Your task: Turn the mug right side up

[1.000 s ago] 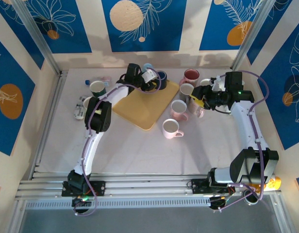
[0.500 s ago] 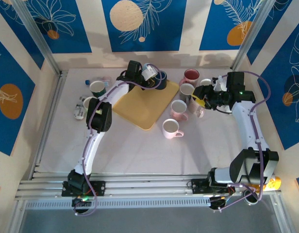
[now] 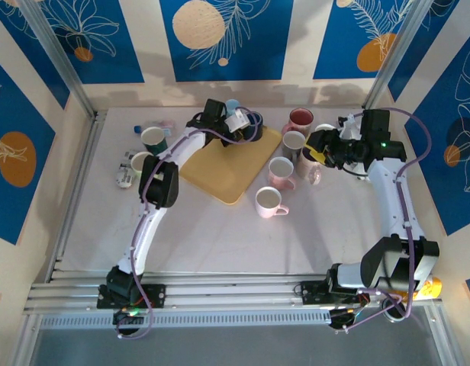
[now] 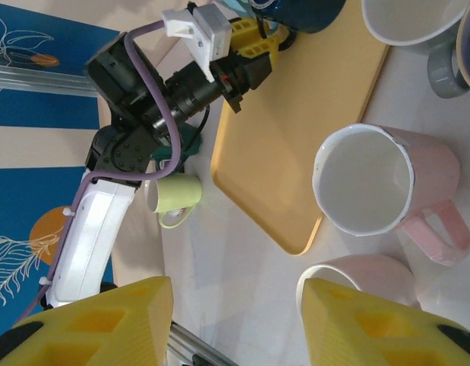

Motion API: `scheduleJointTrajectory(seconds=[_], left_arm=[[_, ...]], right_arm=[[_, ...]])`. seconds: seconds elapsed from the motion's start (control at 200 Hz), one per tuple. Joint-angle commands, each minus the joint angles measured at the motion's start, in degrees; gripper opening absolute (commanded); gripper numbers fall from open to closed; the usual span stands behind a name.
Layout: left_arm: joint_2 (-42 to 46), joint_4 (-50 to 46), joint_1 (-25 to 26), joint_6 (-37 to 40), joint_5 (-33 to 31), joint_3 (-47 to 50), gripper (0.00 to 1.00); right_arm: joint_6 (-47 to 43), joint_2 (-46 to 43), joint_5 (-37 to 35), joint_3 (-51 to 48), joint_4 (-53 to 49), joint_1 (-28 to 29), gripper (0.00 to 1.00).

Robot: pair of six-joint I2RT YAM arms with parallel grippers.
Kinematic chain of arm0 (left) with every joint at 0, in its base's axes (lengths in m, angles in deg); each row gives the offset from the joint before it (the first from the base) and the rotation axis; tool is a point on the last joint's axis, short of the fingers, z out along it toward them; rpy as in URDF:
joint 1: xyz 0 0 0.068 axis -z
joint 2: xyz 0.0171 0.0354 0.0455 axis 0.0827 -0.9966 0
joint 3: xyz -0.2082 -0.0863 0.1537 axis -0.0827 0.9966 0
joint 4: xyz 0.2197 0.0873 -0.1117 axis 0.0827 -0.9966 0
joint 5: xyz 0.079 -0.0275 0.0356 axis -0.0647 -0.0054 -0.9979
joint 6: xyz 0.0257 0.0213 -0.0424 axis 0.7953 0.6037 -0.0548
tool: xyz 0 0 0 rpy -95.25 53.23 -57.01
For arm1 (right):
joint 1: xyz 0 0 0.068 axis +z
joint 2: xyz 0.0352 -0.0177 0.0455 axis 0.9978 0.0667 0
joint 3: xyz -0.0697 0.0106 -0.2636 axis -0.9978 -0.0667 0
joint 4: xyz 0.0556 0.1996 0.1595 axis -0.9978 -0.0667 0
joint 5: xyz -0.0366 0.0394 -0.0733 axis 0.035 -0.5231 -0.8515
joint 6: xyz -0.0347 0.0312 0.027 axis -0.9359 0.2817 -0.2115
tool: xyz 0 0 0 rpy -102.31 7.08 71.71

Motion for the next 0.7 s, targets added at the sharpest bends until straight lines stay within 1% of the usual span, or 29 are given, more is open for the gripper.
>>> scheduleJointTrajectory(seconds=[0.0, 0.16, 0.245, 0.34, 0.425, 0.505, 0.635, 0.695], left_arm=[[-1.03, -2.49, 0.33, 1.22, 2.65, -1.41, 0.26], [-1.08, 1.2, 0.3, -4.07, 0.54, -1.37, 0.24], [-1.11, 2.78, 0.34, -6.32, 1.29, -1.38, 0.24], [-1.06, 3.16, 0.68, -6.7, 1.04, -1.35, 0.25], [-1.04, 2.36, 1.04, -5.83, 2.1, -1.37, 0.24], [-0.95, 1.95, 1.13, -6.11, 2.44, -1.26, 0.21], [-0.34, 1.17, 1.13, -7.97, 2.75, -0.92, 0.11], [0.81, 1.44, 1.13, -8.87, 3.22, 0.71, 0.07]], right_arm=[[0.83, -1.39, 1.07, 1.45, -1.69, -0.48, 0.47], [1.1, -1.55, 1.04, 1.99, -2.04, -0.49, 0.46], [0.94, -1.74, 0.67, 2.3, -2.34, -0.49, 0.46], [0.91, -2.1, 0.55, 2.17, -2.63, -0.79, 0.46], [1.15, -2.47, 0.57, 1.74, -2.56, -1.01, 0.46], [1.3, -2.76, 0.67, 1.42, -2.4, -1.19, 0.46], [1.54, -3.35, 0.63, 1.36, -2.73, -1.25, 0.46], [1.62, -3.71, 0.54, 1.37, -2.95, -1.37, 0.46]])
